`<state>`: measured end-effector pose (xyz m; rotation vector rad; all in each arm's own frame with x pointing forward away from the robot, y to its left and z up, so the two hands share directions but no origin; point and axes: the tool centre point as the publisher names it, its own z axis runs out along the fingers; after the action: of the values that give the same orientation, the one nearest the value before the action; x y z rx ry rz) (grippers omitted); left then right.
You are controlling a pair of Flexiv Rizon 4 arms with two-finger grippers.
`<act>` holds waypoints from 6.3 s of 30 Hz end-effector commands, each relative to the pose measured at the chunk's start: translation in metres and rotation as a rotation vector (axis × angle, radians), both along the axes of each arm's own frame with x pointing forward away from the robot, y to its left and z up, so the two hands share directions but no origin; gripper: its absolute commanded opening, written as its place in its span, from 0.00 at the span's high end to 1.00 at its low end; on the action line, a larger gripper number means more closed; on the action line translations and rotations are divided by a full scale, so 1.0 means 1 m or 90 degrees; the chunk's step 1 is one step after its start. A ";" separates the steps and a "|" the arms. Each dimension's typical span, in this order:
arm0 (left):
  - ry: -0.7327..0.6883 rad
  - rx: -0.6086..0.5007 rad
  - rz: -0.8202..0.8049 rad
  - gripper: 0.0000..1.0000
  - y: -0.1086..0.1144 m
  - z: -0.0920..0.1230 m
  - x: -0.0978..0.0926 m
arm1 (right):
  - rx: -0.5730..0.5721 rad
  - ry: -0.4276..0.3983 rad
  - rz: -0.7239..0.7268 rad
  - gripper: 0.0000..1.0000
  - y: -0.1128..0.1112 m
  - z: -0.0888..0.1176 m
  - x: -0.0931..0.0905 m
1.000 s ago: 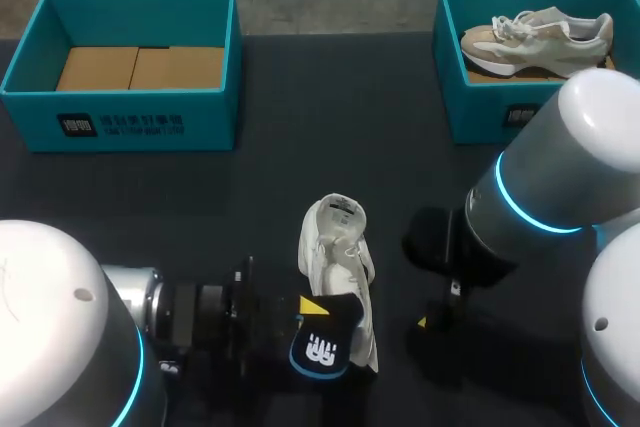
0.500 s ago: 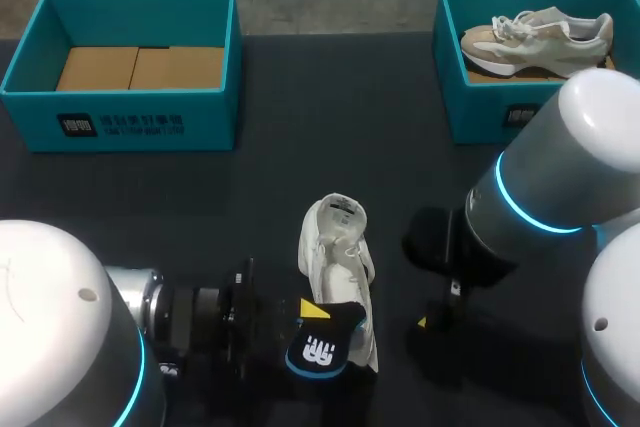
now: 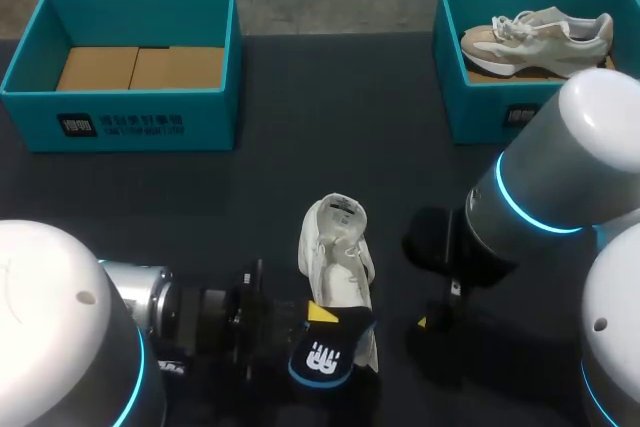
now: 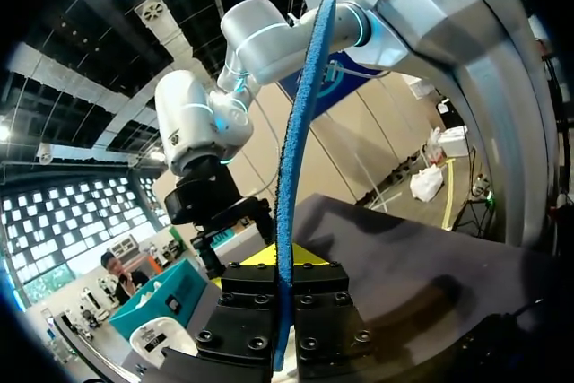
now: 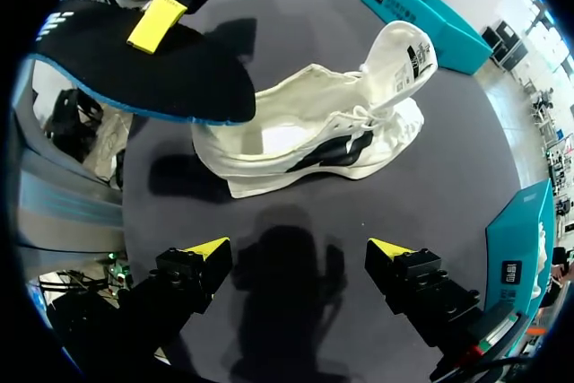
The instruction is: Take the shoe out of the shoebox, open the shoe tongue, remove and reinsert the insole, then place the shoe into the shoebox
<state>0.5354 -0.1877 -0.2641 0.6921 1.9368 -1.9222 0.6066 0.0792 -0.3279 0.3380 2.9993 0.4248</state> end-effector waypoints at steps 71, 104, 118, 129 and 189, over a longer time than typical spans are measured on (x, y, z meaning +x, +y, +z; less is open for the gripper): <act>-0.003 -0.016 0.034 1.00 -0.010 -0.029 0.009 | 0.001 -0.002 -0.001 0.00 0.000 -0.002 -0.001; 0.009 -0.018 0.071 1.00 -0.007 -0.045 0.031 | 0.001 -0.002 -0.001 0.00 0.000 -0.002 -0.001; 0.007 -0.014 0.101 1.00 -0.006 -0.053 0.042 | 0.001 -0.002 -0.001 0.00 0.000 -0.002 -0.001; -0.007 -0.001 0.113 1.00 -0.008 -0.058 0.049 | 0.001 -0.002 -0.001 0.00 0.000 -0.002 -0.001; -0.038 0.050 0.176 0.84 0.003 -0.065 0.063 | 0.001 -0.002 -0.001 0.00 0.000 -0.002 -0.001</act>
<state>0.6004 -0.1897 -0.3332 0.4608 1.9554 -1.6485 0.6064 0.0790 -0.3278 0.3381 2.9991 0.4253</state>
